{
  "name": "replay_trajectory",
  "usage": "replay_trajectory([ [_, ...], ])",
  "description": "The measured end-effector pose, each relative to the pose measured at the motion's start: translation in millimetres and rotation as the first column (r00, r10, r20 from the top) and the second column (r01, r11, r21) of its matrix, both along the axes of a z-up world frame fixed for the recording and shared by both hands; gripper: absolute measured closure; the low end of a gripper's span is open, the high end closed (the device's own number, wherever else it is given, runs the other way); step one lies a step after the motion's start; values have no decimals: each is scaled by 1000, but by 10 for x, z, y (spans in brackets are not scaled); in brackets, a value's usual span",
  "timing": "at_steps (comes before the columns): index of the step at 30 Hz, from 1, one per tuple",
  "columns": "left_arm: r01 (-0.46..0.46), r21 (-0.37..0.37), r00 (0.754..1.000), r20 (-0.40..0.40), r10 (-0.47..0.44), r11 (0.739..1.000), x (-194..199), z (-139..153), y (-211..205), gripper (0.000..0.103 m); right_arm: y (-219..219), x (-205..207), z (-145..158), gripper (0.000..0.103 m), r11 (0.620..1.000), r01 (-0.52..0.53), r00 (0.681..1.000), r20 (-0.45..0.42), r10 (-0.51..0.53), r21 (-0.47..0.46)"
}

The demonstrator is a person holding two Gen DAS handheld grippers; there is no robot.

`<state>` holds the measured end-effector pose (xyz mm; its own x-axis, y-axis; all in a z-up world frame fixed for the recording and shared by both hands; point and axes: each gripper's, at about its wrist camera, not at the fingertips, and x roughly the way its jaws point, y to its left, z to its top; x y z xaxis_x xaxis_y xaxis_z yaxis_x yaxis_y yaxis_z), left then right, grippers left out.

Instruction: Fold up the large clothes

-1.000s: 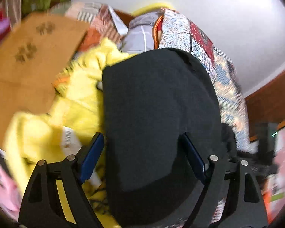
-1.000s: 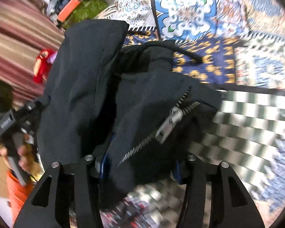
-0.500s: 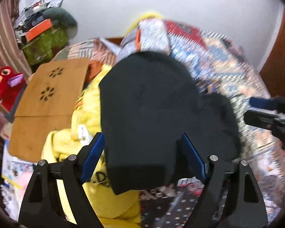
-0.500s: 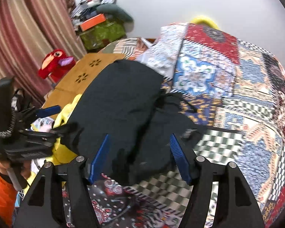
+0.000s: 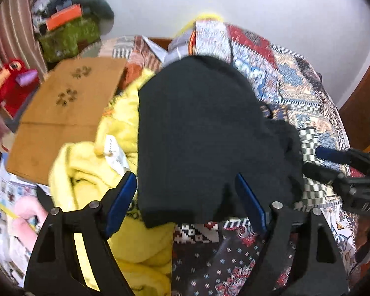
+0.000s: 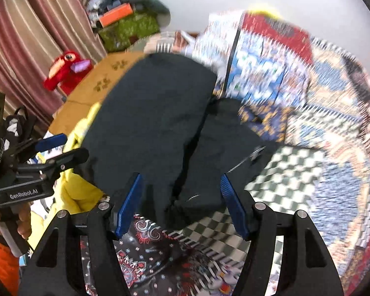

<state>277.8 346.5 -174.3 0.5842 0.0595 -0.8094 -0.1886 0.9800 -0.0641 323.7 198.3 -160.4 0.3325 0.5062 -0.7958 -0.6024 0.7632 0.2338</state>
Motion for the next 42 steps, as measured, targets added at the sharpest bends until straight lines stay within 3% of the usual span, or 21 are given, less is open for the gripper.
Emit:
replay_trajectory([
  [4,9,48,995,97,-14,999,-330,472,-206,21,-295,-274,471,41,996,25,996,81,-32,84],
  [10,28,107,954,294,-59,994,-1046,1311,-634,21,-701,-825,1148,41,979,21,973,220,-66,201],
  [14,41,129,895,437,-94,991,-1621,1812,-932,21,-988,-1292,1584,41,955,-6,943,318,-93,298],
  [18,19,167,816,567,-112,986,-2206,2194,-1239,21,-1244,-1778,1930,41,933,-23,888,435,-147,360],
  [21,-29,199,755,647,-109,980,-2615,2340,-1448,21,-1386,-2128,2092,41,919,-21,836,511,-199,393],
  [27,-154,240,687,723,-70,959,-3147,2305,-1736,21,-1530,-2594,2127,39,901,-19,761,591,-269,434],
  [31,-158,191,684,729,-32,969,-3315,2243,-1779,19,-1503,-2690,2062,31,902,-3,743,605,-286,431],
  [34,-182,187,683,730,-12,965,-3380,2207,-1792,8,-1476,-2747,2044,15,906,14,734,611,-297,423],
  [36,-194,194,683,730,-10,962,-3389,2183,-1802,7,-1463,-2752,2031,1,904,38,722,614,-319,426],
  [38,-194,200,693,721,-10,961,-3388,2156,-1803,6,-1480,-2757,2017,0,905,58,716,614,-332,422],
  [42,-187,197,703,712,-10,962,-3384,2116,-1817,6,-1492,-2687,1998,0,909,81,739,588,-330,409],
])
